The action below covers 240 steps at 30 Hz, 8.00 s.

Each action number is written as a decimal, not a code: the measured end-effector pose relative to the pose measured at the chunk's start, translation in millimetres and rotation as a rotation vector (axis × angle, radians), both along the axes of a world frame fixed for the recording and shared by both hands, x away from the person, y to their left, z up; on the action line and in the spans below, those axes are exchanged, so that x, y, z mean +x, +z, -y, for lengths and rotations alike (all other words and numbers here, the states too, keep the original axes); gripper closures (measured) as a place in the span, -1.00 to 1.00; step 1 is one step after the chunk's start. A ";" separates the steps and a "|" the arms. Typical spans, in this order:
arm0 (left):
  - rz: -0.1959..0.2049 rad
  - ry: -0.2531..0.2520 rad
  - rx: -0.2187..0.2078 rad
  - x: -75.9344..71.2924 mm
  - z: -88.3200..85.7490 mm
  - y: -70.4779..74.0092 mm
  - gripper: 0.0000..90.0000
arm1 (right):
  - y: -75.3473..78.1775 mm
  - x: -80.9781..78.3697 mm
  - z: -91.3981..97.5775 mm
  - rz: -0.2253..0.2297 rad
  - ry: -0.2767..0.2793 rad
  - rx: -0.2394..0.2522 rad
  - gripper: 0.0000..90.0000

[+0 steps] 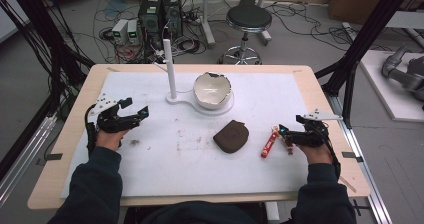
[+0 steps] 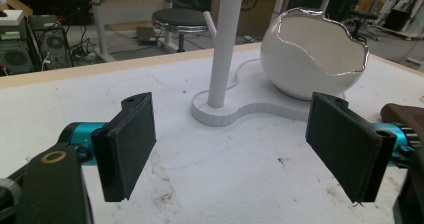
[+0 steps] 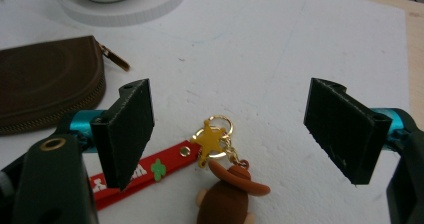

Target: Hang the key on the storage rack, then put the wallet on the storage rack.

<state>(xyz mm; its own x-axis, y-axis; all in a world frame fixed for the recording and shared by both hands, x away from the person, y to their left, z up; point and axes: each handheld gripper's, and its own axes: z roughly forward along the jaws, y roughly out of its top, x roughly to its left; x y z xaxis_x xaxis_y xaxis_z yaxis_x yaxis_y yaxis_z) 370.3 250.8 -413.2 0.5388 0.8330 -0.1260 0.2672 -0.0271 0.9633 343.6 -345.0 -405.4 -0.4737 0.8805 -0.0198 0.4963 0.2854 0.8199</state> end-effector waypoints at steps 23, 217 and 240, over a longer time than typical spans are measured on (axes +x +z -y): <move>-0.004 -0.009 0.013 -2.0 0.0 1.2 -0.56 | -29.3 5.7 6.1 -0.272 -0.090 -0.143 -0.06; -0.064 -0.113 0.047 -5.4 25.9 -6.2 -0.45 | -36.1 46.9 -91.1 -0.271 0.438 0.139 -0.04; -0.088 -0.152 0.049 -4.7 34.9 -8.8 -0.43 | -35.1 38.0 -102.3 -0.346 0.513 0.118 -0.03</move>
<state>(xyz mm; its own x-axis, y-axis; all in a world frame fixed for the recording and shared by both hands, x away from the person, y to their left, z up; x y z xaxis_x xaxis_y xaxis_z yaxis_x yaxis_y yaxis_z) 365.6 215.9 -422.0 0.6479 0.7488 -0.1394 0.3396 -0.1201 0.9329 381.7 -242.7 -440.5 -0.7981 0.5263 0.2934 0.5622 0.4753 0.6768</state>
